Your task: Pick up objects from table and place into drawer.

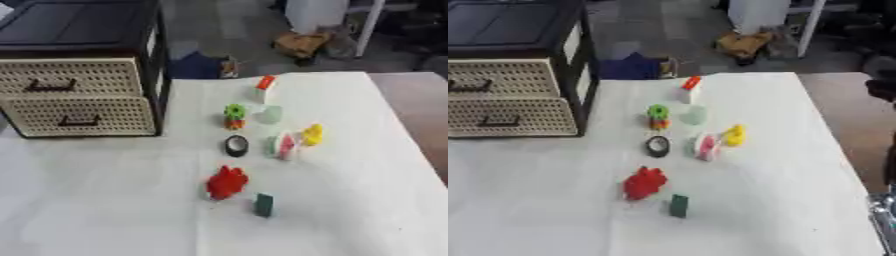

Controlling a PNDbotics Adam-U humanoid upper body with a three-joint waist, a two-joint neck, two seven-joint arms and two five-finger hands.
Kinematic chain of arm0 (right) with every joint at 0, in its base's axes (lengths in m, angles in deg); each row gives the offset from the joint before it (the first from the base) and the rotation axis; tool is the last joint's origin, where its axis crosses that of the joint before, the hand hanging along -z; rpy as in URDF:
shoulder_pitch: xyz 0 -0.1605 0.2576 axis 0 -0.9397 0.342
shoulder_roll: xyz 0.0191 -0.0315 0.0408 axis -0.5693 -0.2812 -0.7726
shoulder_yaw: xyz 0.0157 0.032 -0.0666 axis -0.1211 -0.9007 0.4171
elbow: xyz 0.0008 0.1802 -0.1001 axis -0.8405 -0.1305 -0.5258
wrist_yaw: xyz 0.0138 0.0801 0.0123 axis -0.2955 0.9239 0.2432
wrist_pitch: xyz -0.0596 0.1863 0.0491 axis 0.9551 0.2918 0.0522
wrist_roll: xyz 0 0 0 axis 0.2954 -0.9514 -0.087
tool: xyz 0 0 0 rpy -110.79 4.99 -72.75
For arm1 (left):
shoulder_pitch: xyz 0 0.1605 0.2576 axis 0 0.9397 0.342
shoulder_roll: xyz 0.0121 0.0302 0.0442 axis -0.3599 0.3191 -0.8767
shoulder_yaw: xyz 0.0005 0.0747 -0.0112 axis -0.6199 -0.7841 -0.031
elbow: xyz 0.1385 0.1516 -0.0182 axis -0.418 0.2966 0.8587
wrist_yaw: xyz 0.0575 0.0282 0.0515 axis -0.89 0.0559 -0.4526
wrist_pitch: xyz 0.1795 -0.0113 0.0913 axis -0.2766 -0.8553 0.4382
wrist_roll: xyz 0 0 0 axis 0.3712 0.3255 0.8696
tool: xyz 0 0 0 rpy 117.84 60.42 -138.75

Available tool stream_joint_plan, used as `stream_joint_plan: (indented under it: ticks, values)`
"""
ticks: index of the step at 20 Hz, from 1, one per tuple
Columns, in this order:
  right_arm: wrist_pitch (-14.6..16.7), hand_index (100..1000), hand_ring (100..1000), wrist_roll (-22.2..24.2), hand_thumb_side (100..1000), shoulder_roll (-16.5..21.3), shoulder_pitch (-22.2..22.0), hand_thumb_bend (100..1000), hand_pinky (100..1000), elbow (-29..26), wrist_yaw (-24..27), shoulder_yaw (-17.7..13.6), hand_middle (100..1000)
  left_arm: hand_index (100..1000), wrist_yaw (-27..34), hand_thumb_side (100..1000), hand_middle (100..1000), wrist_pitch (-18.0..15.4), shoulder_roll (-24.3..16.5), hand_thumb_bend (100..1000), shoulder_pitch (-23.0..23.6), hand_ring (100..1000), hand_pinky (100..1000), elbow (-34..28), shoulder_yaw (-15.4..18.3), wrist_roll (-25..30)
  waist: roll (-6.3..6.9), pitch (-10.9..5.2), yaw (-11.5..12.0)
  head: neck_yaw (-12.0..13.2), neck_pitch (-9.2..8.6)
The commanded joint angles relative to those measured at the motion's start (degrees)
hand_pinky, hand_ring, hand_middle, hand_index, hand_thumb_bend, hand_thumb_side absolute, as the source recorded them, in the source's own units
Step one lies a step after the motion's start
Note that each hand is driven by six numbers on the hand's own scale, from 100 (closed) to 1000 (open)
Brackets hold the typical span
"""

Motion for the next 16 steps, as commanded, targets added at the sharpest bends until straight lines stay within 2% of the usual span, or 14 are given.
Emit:
stream_joint_plan:
  ticks: [1,8,16]
  values:
    - [-0.11,847,643,-0.09,1000,2.05,0.41,100,668,-0.95,-0.67,-0.46,640,798,-1.44,998,673,0.22,-3.92,100,-0.84,593,488,-1.00,0.65,-0.54,0.08,-0.82,0.08,0.77,0.66]
    - [0.19,847,642,-0.40,1000,2.52,0.72,100,668,-0.95,-1.10,-0.59,641,810,-5.05,974,680,1.72,-10.77,100,-1.75,595,489,-1.00,0.17,-0.45,0.48,0.04,0.08,1.93,1.35]
    - [0.60,847,642,-1.19,1000,3.08,1.11,100,668,-0.95,-1.94,-0.88,641,822,-8.40,961,688,4.70,-20.72,100,-3.17,599,492,-1.00,-0.04,-0.19,0.70,1.44,0.16,2.42,-0.30]
